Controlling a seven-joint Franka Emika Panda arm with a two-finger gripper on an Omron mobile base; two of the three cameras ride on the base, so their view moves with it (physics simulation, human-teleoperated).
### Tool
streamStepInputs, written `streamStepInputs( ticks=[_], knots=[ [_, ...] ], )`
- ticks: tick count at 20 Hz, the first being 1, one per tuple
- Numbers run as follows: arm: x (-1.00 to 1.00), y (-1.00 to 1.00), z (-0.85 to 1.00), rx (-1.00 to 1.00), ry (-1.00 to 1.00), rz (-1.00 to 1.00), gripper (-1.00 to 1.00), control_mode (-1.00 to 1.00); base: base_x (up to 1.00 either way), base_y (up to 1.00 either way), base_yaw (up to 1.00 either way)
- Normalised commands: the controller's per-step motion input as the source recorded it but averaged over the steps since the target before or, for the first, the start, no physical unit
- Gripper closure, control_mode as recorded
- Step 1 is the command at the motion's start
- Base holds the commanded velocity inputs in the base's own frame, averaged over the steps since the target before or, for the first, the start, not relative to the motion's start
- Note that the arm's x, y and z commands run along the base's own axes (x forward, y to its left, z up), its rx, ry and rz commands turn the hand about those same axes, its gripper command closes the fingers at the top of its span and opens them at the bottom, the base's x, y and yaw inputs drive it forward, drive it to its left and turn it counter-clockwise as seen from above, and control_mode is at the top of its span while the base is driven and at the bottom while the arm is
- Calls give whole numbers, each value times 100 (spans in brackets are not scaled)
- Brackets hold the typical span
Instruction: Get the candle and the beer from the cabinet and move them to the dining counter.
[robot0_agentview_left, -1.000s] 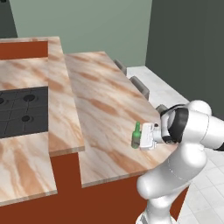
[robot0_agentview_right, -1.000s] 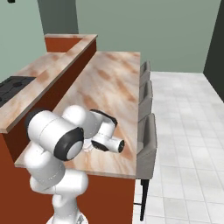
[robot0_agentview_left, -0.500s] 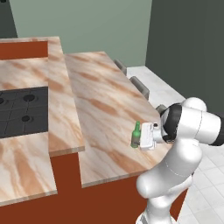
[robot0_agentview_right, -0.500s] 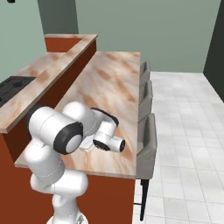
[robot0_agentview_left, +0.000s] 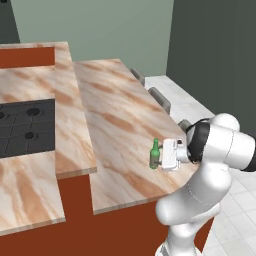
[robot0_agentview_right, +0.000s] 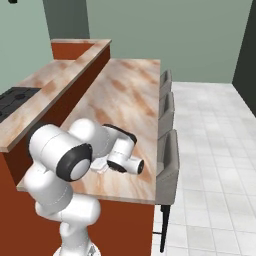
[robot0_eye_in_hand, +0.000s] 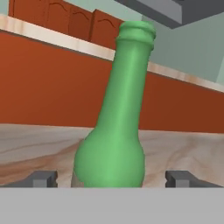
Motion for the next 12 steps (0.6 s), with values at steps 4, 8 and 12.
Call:
streamStepInputs(
  ticks=[4, 8, 12],
  knots=[
    [0, 0, 43, 0, 0, 0, -100, -100, 0, 0, 0],
    [0, -5, 47, 0, 0, -1, -100, -100, 0, 0, 0],
    [-12, -14, 47, 0, 0, -2, -100, -100, 0, 0, 0]
  ],
)
